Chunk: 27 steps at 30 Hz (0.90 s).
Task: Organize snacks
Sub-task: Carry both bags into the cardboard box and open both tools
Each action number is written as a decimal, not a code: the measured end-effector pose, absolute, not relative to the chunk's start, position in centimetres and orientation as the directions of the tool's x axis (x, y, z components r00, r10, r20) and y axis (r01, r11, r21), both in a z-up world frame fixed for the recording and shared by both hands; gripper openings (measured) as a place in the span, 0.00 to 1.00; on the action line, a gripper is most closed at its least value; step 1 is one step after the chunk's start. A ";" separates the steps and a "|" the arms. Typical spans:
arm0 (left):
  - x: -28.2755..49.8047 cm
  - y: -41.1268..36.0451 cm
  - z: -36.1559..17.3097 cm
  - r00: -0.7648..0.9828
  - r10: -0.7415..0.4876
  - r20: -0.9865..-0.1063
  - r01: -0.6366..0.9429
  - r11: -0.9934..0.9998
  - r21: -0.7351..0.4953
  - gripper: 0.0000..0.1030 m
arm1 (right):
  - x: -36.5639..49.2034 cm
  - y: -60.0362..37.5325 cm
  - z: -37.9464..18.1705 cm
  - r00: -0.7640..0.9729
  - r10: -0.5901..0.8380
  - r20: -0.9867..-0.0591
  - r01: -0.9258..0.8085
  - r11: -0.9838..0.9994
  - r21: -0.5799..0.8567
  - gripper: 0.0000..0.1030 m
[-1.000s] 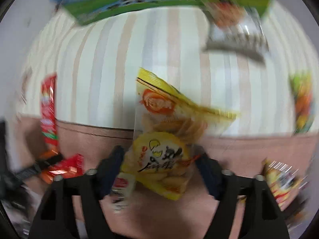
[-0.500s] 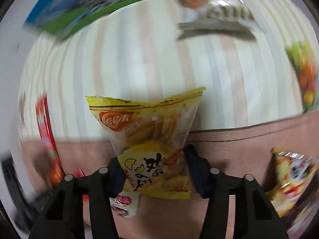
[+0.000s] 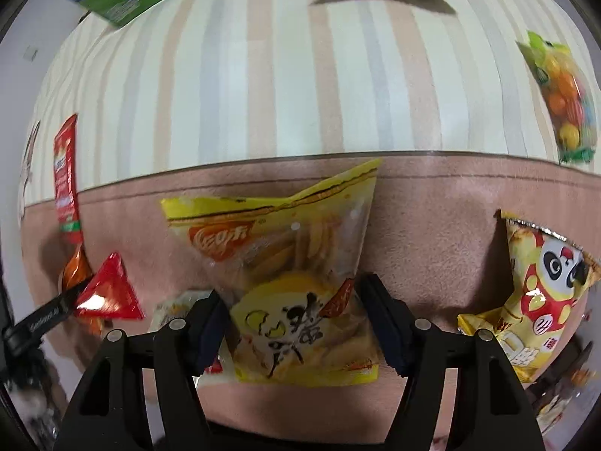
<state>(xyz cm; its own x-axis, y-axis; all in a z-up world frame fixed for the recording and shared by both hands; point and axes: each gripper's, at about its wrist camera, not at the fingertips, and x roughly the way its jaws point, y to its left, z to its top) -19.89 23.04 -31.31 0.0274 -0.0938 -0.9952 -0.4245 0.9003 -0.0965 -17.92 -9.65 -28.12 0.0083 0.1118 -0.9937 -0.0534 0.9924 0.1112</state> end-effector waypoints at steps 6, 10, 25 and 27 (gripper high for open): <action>-20.9 23.2 -29.6 0.052 -0.095 -0.994 -0.436 0.893 -0.109 0.43 | -18.7 -8.2 -27.4 0.048 0.137 -0.989 -0.037 0.990 0.136 0.49; -21.2 23.4 -27.1 0.101 -0.107 -0.989 -0.444 0.885 -0.141 0.42 | -18.7 -9.2 -24.8 0.071 0.205 -0.976 -0.026 0.979 0.204 0.48; -9.2 20.2 -12.8 0.339 -0.291 -0.895 -0.265 0.883 -0.387 0.42 | -11.7 -9.0 -11.7 0.213 0.429 -0.878 -0.123 0.903 0.411 0.47; -6.2 19.5 -11.1 0.359 -0.297 -0.885 -0.225 0.892 -0.391 0.42 | -9.7 -9.0 -10.1 0.239 0.432 -0.870 -0.129 0.902 0.412 0.47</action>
<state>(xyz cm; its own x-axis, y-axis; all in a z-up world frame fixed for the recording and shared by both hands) -6.16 19.52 -11.08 0.3595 -0.2972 -0.8846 -0.2250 0.8924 -0.3912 -9.66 -9.04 -10.09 0.2388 0.4316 -0.8699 -0.1288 0.9020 0.4121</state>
